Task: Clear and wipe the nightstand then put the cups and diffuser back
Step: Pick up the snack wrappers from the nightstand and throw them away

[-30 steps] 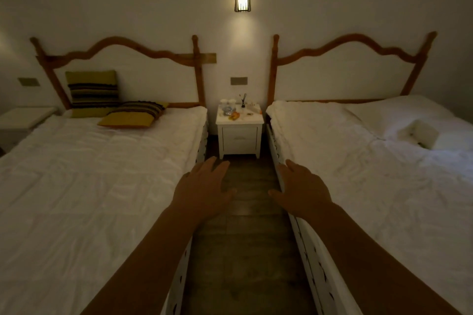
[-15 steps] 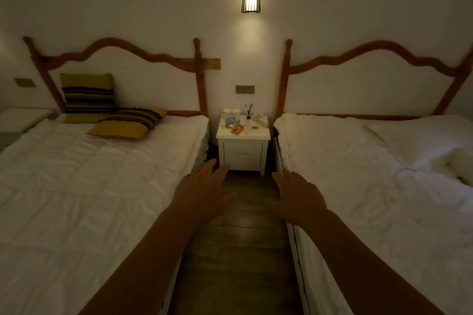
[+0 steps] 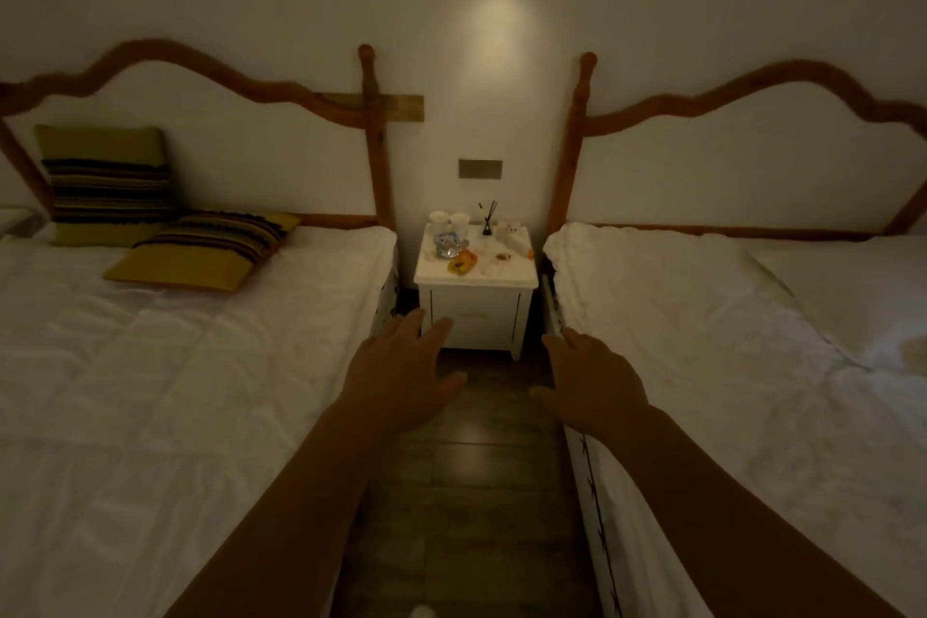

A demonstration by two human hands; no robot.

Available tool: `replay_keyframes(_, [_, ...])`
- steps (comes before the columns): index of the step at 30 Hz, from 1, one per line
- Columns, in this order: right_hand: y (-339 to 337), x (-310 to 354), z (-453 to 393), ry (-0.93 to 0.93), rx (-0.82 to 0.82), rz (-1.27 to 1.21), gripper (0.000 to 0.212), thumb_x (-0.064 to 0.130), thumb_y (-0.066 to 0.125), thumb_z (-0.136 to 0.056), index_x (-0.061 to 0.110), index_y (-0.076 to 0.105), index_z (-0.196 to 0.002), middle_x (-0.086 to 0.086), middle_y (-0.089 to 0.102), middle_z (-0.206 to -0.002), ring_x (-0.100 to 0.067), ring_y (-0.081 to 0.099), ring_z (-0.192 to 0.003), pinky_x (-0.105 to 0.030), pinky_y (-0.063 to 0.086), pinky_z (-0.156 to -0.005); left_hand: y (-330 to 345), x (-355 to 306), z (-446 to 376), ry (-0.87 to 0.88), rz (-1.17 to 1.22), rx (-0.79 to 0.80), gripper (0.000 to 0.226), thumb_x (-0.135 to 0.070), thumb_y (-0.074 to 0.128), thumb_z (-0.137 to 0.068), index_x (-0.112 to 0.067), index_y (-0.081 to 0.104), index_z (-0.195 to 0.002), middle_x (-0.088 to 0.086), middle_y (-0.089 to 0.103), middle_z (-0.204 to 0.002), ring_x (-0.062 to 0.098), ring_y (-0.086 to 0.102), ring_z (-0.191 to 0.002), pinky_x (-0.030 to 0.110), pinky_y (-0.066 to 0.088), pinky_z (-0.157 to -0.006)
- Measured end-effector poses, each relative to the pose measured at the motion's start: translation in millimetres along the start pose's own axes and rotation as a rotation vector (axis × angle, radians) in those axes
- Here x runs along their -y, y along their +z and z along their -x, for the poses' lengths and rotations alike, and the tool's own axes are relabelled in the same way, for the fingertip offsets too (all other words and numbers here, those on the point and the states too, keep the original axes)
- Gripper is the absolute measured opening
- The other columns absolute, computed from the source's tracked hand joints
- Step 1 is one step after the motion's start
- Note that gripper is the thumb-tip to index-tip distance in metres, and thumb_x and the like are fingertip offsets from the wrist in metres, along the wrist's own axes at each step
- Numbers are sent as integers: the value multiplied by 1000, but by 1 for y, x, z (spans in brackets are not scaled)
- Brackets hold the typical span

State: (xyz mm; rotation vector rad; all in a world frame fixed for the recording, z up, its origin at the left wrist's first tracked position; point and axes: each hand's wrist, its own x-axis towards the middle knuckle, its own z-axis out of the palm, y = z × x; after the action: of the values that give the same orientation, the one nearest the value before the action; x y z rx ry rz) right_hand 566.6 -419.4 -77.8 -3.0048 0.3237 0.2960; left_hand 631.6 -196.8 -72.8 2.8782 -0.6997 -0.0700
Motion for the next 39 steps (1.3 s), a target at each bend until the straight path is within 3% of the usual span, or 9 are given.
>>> replay_keyframes(12, [-28, 16, -194, 54, 53, -41, 79, 56, 56, -88, 23, 20, -151, -6, 22, -158, -28, 25, -142, -46, 32, -112, -1, 77, -198, 63, -28, 46, 81, -68, 49, -82, -32, 18, -148, 7, 26, -156, 30, 27, -141, 51, 35, -109])
replay_keyframes(20, [-25, -33, -355, -14, 26, -100, 69, 54, 57, -86, 22, 34, -143, -3, 44, -140, -25, 44, -126, -42, 45, -99, 29, 87, -355, 40, -38, 123, 83, -66, 52, -82, -32, 17, -149, 7, 23, -157, 28, 26, -141, 50, 33, -110])
replay_keyframes(25, [-26, -74, -475, -35, 49, -106, 63, 50, 59, -85, 22, 40, -138, -4, 46, -136, -25, 48, -120, -41, 46, -94, 47, 93, -460, -1, -76, 178, 83, -67, 51, -82, -32, 16, -149, 6, 22, -157, 28, 24, -142, 51, 33, -110])
replay_keyframes(30, [-3, -102, -579, -64, 127, -118, 56, 49, 59, -86, 20, 46, -133, -4, 52, -130, -25, 53, -113, -38, 47, -87, 93, 98, -553, -65, -9, 245, 86, -69, 52, -81, -33, 14, -150, 5, 19, -158, 27, 25, -141, 48, 33, -109])
replay_keyframes(39, [106, -136, -733, -28, 282, -156, 61, 50, 62, -86, 18, 44, -135, -6, 52, -131, -26, 52, -116, -39, 47, -89, 232, 144, -691, -201, 117, 422, 103, -81, 51, -71, -36, 3, -150, 2, 4, -162, 28, 6, -147, 54, 22, -115])
